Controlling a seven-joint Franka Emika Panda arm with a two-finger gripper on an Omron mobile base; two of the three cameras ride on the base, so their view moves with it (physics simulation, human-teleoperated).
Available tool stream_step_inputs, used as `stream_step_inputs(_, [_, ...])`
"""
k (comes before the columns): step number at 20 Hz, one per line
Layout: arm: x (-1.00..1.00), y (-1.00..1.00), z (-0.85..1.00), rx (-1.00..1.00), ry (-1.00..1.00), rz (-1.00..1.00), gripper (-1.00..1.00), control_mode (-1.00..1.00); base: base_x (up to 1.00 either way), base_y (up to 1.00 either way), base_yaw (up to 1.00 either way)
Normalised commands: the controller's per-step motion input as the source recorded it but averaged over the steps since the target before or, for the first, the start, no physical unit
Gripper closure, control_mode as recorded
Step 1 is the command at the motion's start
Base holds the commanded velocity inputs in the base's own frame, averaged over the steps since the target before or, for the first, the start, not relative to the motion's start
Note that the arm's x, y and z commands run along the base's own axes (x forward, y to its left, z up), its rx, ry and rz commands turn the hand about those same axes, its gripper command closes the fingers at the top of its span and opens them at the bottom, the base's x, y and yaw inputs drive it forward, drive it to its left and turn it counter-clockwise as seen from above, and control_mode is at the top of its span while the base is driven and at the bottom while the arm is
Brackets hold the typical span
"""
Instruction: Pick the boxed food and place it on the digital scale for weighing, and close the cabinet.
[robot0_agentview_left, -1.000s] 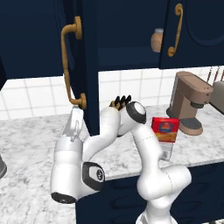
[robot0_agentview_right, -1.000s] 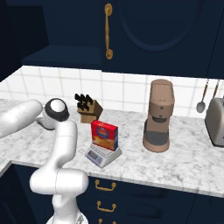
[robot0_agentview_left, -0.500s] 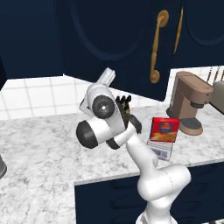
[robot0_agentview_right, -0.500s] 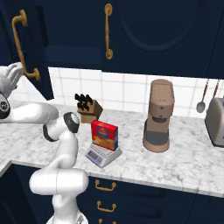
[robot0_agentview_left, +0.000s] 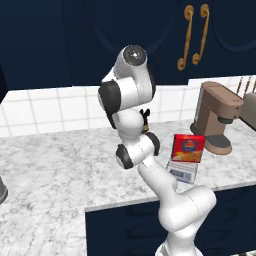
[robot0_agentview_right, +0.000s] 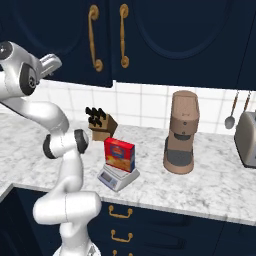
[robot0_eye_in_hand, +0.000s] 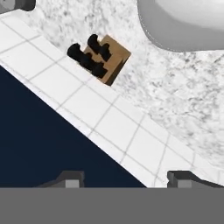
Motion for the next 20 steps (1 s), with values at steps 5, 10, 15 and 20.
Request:
stream_step_inputs(5, [0.97, -0.59, 0.34, 0.12, 0.23, 0.00, -1.00, -1.00, 0.00, 0.00, 0.00])
stream_step_inputs(10, [0.91, -0.58, 0.14, 0.21, 0.03, 0.00, -1.00, -1.00, 0.00, 0.00, 0.00])
stream_step_inputs(15, [0.48, -0.73, -0.06, 0.51, -0.28, 0.15, -1.00, -1.00, 0.00, 0.00, 0.00])
stream_step_inputs(20, [0.78, -0.66, -0.07, 0.65, -0.21, 0.15, -1.00, -1.00, 0.00, 0.00, 0.00])
